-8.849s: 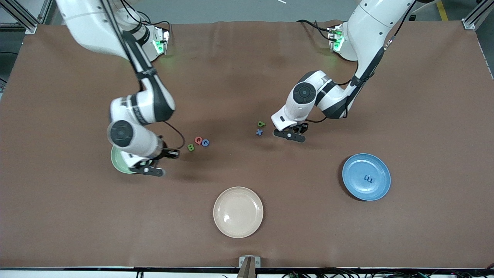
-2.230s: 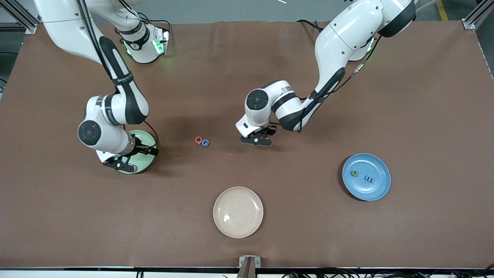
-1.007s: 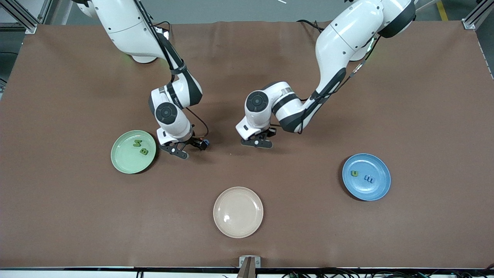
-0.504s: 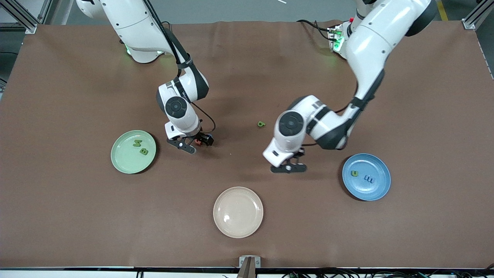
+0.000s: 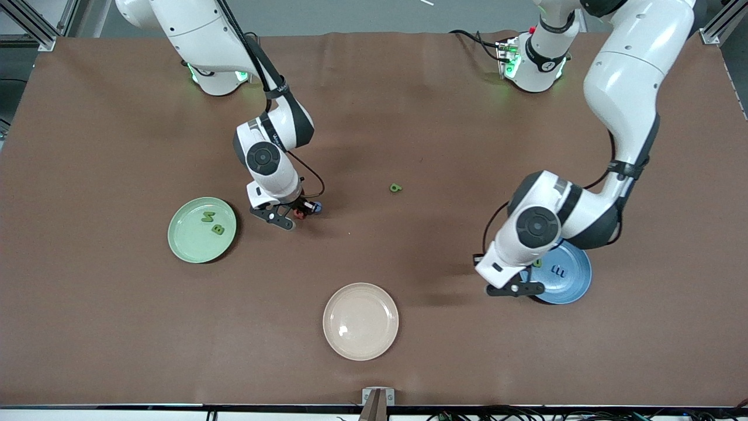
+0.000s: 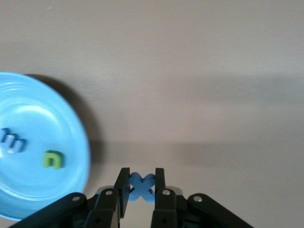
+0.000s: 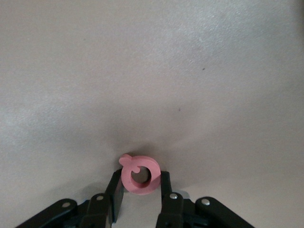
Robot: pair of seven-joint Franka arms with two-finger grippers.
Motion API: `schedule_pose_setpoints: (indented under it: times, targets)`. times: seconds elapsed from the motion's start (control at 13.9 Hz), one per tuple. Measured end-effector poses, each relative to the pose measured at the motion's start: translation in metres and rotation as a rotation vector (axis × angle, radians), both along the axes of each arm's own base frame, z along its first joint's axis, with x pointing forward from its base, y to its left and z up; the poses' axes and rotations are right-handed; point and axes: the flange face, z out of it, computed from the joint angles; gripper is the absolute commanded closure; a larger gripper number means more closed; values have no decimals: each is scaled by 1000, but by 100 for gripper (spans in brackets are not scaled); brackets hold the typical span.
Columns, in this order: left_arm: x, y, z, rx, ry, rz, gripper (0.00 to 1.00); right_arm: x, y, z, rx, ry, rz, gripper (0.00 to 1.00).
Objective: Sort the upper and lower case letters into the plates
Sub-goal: 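Release the x and the pink o into their plates with both grippers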
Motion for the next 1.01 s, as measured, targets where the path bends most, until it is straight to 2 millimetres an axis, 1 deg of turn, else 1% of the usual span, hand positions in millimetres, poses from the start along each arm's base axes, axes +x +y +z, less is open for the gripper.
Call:
schedule_pose_setpoints:
  times: [0.14,0.22,0.29,0.36,0.5,0.58,0.65,0.72,0.79,0.86,0.94,1.01]
  targets:
    - [6,39,-7,5,27,-18,95,8,-13,2,-1,-4,21,97]
    - [10,59,-9,4,34,-30,95,16,-26,6,-1,-3,44,97]
    - [13,78,-10,3,42,-46,95,26,-46,14,-4,14,72,97]
    - [15,96,-13,2,54,-65,95,38,-73,24,-3,41,104,97]
    - [15,133,-20,-2,81,-91,93,63,-134,51,17,66,159,97]
    - [13,149,-25,-5,94,-97,88,72,-166,60,29,65,188,97]
    - [11,158,-29,-7,106,-97,87,78,-198,65,39,62,218,97]
    - [8,162,-33,-8,116,-94,85,83,-230,64,46,59,248,97]
    - [5,164,-38,-7,126,-93,80,85,-262,63,53,58,278,97]
    - [2,164,-41,-7,136,-93,61,85,-286,61,58,54,300,97]
    - [-1,166,-45,-7,144,-92,38,85,-303,59,60,50,314,97]
    - [-2,169,-47,-7,149,-87,1,85,-311,56,59,43,323,97]
